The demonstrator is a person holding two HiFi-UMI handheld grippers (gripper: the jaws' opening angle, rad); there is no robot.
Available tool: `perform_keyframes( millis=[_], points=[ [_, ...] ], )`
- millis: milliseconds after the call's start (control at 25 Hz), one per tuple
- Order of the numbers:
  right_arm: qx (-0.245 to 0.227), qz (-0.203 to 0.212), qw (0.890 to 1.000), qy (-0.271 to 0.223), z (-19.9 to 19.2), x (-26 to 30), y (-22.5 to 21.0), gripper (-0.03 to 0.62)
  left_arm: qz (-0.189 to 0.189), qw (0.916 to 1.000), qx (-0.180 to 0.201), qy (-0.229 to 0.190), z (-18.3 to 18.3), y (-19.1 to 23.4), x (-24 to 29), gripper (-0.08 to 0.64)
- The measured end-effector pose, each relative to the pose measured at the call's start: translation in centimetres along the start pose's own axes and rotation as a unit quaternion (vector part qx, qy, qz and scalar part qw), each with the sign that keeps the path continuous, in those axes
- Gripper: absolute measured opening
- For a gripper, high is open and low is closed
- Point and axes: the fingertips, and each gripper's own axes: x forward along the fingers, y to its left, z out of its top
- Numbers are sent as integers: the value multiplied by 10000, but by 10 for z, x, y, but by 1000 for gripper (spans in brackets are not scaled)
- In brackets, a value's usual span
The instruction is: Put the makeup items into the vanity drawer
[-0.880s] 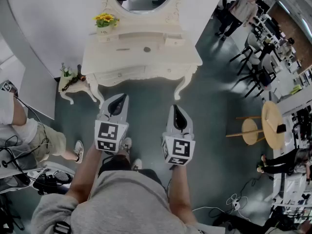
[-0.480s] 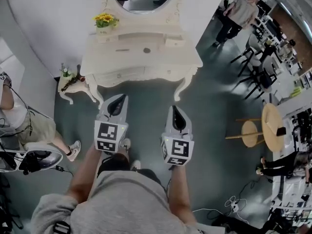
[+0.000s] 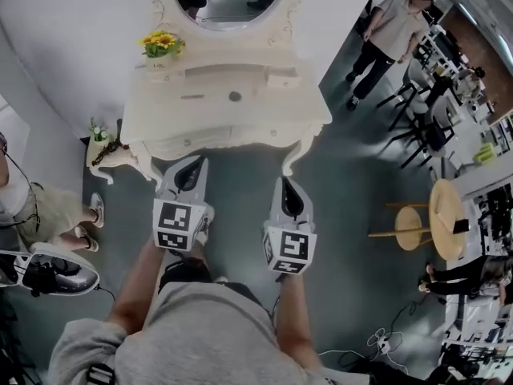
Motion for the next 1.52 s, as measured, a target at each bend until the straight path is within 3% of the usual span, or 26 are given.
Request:
perform_keyframes(
  millis=[520, 800, 1120, 1520],
  points=[
    [136, -502, 9981, 320, 9, 180, -39, 3, -694, 9975, 51, 102, 23, 75, 191, 11],
    [158, -615, 9966, 526, 3, 265, -49, 3, -986, 9949, 27, 222, 17, 106, 269, 11],
    [202, -555, 9942, 899, -25, 338, -62, 3, -1119, 9926, -101, 462, -5, 128, 334, 11],
    [319, -195, 9897, 1385, -76, 417, -77, 3, -957, 9905, -306, 944, -50, 144, 395, 11]
  ],
)
